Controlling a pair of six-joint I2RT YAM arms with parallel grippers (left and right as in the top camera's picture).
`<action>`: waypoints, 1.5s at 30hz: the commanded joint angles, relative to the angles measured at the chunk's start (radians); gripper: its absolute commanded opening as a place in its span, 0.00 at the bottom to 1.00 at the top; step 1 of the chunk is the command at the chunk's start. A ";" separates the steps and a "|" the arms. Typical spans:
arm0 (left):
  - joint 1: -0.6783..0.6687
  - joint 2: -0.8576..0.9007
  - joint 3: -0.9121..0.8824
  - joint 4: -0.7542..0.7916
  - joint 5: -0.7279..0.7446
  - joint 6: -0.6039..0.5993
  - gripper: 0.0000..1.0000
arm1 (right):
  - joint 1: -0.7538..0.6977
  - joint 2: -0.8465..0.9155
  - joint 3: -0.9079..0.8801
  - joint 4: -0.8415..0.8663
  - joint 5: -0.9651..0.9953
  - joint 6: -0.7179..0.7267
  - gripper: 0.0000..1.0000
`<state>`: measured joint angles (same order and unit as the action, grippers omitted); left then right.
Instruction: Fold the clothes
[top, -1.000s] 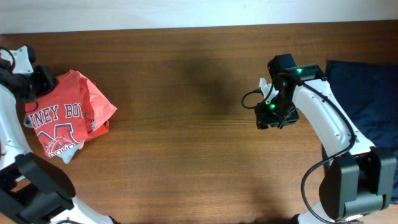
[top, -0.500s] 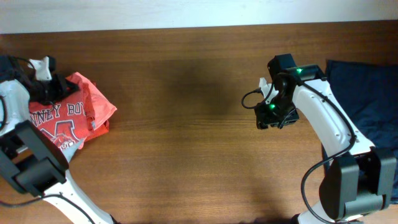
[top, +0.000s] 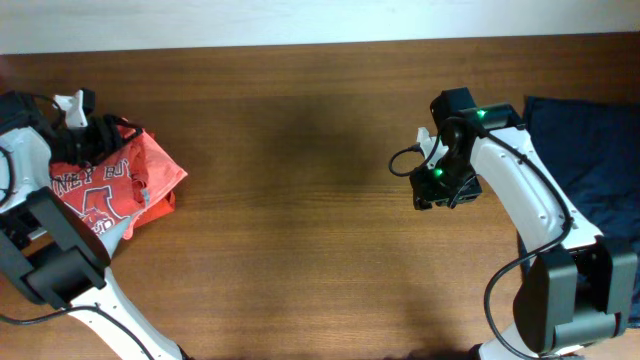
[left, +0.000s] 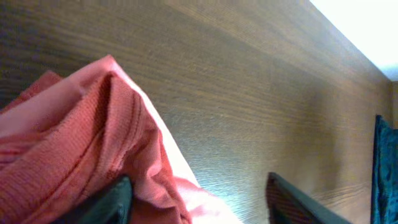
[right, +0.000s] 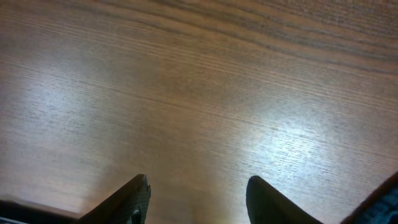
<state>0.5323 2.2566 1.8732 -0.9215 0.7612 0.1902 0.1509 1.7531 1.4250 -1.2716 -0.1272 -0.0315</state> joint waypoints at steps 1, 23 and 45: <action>-0.003 -0.124 0.061 -0.009 -0.007 0.016 0.75 | -0.002 -0.023 0.017 0.015 0.009 -0.006 0.55; -0.519 -0.460 0.056 -0.256 -0.534 -0.003 0.99 | -0.035 -0.030 0.326 0.174 -0.019 0.025 0.99; -0.650 -1.176 -0.606 -0.026 -0.681 -0.077 0.99 | -0.073 -0.818 -0.261 0.307 0.062 0.117 0.99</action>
<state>-0.1177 1.2484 1.4258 -0.9951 0.0917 0.1291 0.0799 1.0973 1.3342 -1.0119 -0.0887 0.0662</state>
